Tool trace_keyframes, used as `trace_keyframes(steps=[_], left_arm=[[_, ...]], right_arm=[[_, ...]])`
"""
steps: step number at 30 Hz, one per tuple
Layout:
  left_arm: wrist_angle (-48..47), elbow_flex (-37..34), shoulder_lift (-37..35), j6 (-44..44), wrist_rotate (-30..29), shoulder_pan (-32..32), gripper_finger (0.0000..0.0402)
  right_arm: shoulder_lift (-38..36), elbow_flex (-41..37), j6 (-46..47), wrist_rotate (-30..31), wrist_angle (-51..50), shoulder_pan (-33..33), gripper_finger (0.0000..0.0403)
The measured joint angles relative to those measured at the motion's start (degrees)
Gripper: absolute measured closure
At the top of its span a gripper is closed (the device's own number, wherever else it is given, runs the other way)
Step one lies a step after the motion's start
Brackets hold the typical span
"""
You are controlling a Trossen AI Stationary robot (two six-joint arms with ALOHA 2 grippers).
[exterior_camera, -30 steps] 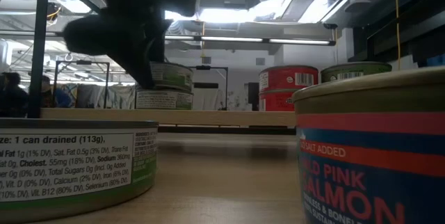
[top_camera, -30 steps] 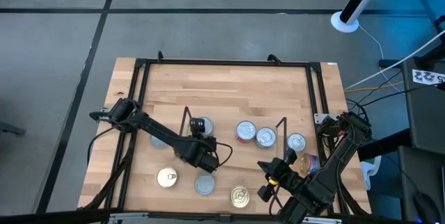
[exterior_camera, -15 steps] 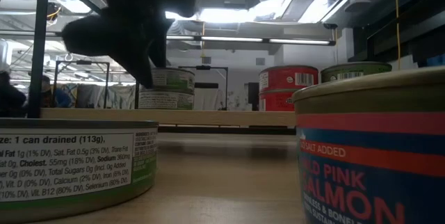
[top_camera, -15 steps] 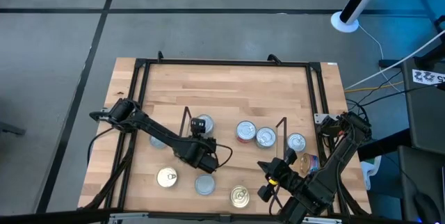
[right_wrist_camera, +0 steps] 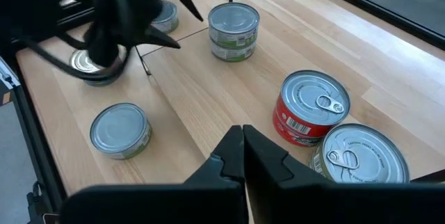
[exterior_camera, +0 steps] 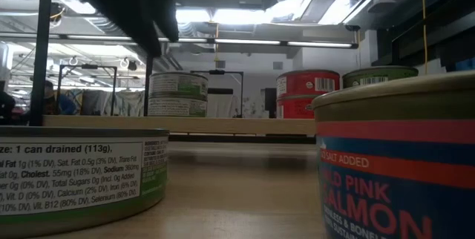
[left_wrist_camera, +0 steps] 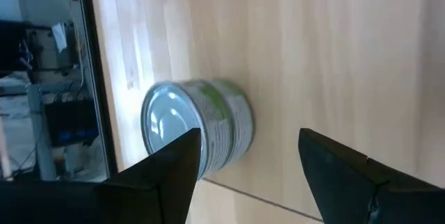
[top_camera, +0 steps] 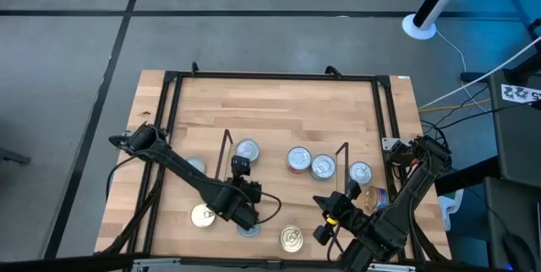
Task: Stack canned seafood by type on shelf
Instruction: Stack the green white tuna can on top of the green white tuna cans on the shelf
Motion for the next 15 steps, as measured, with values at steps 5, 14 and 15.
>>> trace_keyframes(steps=[5, 14, 15], left_arm=[[0.03, 3.98, 0.00, 0.37, -0.04, -1.91, 0.0164], [4.77, 7.69, -0.02, 0.46, 1.18, -6.56, 0.0164], [5.91, 7.69, -0.02, 0.44, 1.81, -7.14, 0.0164]], right_arm=[[0.00, 0.00, -2.64, -1.23, 0.02, 0.00, 0.0398], [0.00, 0.00, -15.19, -9.91, 0.61, 0.00, 0.0398], [0.00, 0.00, -16.40, -11.03, 0.88, 0.00, 0.0398]])
